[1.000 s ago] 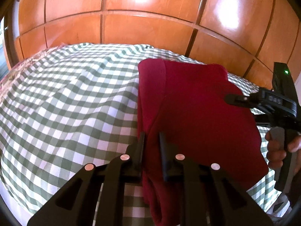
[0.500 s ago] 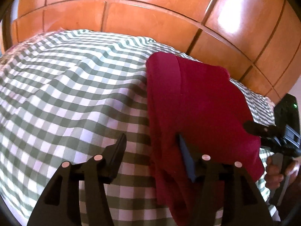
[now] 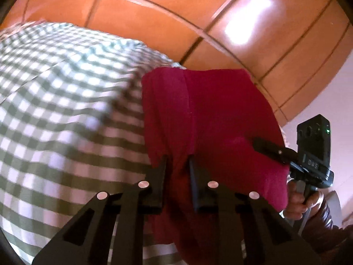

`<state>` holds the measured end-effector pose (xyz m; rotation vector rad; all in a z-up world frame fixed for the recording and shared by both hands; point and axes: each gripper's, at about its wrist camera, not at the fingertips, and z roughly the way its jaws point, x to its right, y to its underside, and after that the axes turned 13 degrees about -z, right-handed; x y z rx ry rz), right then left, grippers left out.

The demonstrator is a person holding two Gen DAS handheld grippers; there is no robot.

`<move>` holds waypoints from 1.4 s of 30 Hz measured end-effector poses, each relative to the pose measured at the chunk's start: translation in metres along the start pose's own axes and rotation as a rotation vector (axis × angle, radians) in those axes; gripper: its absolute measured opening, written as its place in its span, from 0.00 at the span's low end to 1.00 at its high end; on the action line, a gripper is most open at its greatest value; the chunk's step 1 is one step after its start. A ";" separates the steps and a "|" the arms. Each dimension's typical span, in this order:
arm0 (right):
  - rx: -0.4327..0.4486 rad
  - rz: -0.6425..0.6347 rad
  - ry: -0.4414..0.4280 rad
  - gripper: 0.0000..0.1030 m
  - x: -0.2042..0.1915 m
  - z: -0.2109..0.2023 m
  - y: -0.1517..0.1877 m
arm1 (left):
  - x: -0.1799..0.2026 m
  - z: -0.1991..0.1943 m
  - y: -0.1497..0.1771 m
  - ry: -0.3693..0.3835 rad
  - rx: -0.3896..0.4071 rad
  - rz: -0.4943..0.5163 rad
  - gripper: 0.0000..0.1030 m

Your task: Fold small clothes

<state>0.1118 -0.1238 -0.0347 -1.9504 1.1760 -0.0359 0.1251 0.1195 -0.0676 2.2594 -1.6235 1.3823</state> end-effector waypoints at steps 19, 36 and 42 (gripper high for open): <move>0.255 0.317 0.560 0.44 0.175 -0.234 0.078 | 0.301 0.249 0.047 -0.046 -0.297 0.577 0.03; 0.272 0.284 0.872 0.52 0.156 -0.268 0.082 | 0.298 0.251 0.074 -0.148 -0.195 0.617 0.04; 0.047 0.259 0.948 0.48 0.191 -0.198 0.069 | 0.296 0.258 0.079 -0.187 -0.162 0.646 0.06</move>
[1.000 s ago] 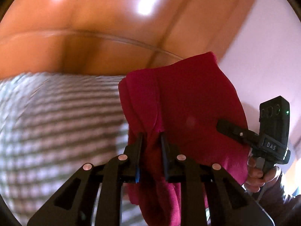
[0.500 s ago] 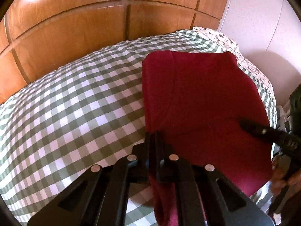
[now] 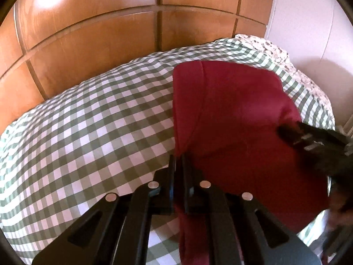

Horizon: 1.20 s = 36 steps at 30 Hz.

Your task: Fold small clothes

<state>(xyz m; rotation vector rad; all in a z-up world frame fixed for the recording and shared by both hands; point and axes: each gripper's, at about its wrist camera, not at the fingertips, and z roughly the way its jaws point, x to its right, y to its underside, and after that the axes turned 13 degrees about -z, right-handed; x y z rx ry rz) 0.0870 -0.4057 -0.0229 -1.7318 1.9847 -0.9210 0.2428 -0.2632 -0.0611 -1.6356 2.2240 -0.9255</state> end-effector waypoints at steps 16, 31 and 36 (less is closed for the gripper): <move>0.119 -0.018 0.059 0.62 -0.022 -0.079 0.034 | -0.011 -0.035 0.009 -0.006 0.063 -0.081 0.21; 0.053 -0.026 0.110 0.69 -0.047 -0.077 0.058 | -0.019 -0.077 0.025 -0.012 0.137 -0.114 0.35; 0.079 0.015 0.141 0.74 -0.051 -0.092 0.059 | -0.023 -0.098 0.034 -0.027 0.183 -0.127 0.46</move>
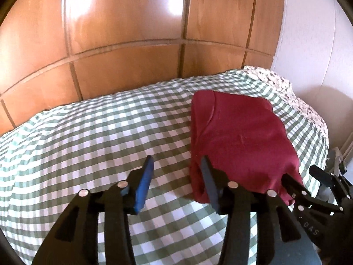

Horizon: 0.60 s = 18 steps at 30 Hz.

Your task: Fold small clothes

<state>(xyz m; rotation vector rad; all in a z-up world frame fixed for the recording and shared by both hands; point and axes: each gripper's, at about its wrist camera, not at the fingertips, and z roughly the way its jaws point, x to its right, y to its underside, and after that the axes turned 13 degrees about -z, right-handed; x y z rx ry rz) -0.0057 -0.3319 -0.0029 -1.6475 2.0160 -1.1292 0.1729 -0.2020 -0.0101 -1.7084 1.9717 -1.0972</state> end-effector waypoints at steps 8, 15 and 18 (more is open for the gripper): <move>0.006 0.051 0.060 0.90 -0.006 -0.019 0.004 | -0.009 -0.027 0.009 -0.041 0.054 -0.028 0.64; 0.043 0.079 0.118 0.95 -0.004 -0.036 0.001 | -0.029 -0.046 0.020 -0.086 0.090 -0.074 0.83; 0.047 0.079 0.126 0.95 -0.005 -0.037 -0.001 | -0.035 -0.052 0.020 -0.092 0.096 -0.094 0.88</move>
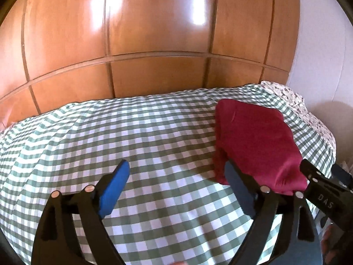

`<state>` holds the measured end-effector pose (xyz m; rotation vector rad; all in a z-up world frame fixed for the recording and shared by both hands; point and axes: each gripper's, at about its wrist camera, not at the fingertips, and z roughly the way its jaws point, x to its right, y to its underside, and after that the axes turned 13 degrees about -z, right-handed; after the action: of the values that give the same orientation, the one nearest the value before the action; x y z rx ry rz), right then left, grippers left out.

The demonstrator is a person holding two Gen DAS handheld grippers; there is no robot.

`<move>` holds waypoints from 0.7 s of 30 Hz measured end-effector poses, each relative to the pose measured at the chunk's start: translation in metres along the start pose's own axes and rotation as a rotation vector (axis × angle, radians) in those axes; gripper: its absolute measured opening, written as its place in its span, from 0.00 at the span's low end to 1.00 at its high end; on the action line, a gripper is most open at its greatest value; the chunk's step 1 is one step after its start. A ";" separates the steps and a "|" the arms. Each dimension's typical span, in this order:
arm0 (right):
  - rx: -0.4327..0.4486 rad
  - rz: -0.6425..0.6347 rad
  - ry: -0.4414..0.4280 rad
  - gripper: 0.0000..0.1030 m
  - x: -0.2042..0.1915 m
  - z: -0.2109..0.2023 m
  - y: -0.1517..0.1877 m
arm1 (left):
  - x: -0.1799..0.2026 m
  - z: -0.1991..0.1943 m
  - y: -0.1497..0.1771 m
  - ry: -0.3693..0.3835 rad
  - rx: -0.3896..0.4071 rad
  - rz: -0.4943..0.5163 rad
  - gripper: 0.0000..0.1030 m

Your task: Fold small clothes

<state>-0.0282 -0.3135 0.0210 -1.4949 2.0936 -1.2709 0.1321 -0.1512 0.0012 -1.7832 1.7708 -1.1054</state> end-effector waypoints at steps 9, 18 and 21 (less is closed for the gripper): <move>0.016 -0.033 -0.009 0.96 -0.010 -0.005 0.001 | 0.007 -0.010 0.000 -0.011 0.038 0.018 0.96; 0.020 -0.028 -0.002 0.96 -0.011 -0.005 0.001 | 0.011 -0.012 -0.001 -0.005 0.034 0.022 0.97; 0.022 -0.023 -0.003 0.96 -0.010 -0.005 0.001 | 0.012 -0.011 -0.002 -0.002 0.033 0.020 0.97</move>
<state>-0.0276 -0.3028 0.0207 -1.5149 2.0591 -1.2946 0.1232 -0.1594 0.0124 -1.7432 1.7554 -1.1173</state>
